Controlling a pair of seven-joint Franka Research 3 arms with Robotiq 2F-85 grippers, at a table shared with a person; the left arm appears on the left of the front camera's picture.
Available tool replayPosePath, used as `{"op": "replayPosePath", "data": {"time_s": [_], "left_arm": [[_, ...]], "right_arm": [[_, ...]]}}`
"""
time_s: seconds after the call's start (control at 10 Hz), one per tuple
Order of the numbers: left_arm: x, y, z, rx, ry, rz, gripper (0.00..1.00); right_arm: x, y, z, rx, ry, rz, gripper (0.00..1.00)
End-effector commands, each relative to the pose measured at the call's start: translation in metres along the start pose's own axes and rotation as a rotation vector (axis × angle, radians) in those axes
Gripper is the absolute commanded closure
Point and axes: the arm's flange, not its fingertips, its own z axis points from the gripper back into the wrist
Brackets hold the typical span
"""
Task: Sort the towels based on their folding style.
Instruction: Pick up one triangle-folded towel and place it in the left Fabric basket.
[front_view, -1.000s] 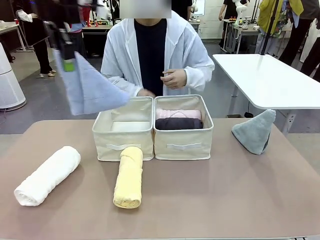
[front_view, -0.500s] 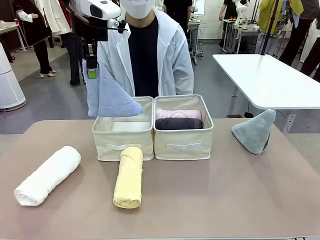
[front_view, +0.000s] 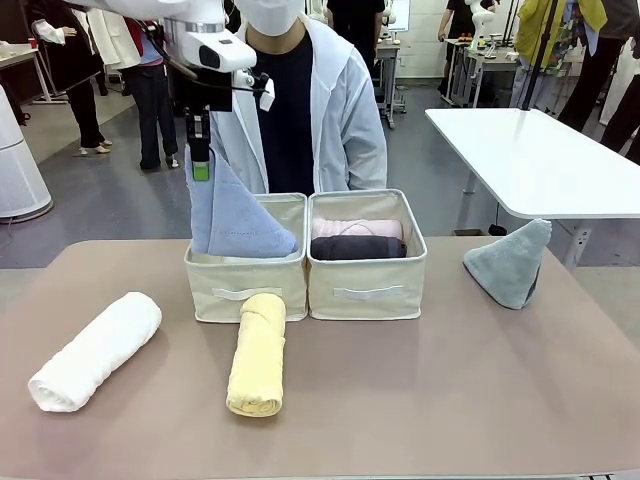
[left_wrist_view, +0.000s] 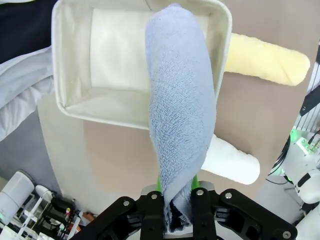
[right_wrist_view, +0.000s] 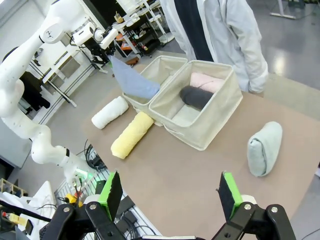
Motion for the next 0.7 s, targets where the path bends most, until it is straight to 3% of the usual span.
{"op": "replayPosePath", "data": {"time_s": [0.0, 0.6], "left_arm": [[0.001, 0.007, -0.008, 0.003, -0.003, -0.034, 0.83], [0.004, 0.007, -0.079, -0.098, 0.034, -0.097, 0.83]], "right_arm": [[0.000, -0.001, -0.002, 0.020, -0.022, 0.013, 0.00], [0.000, -0.001, -0.002, 0.020, -0.022, 0.013, 0.00]]}}
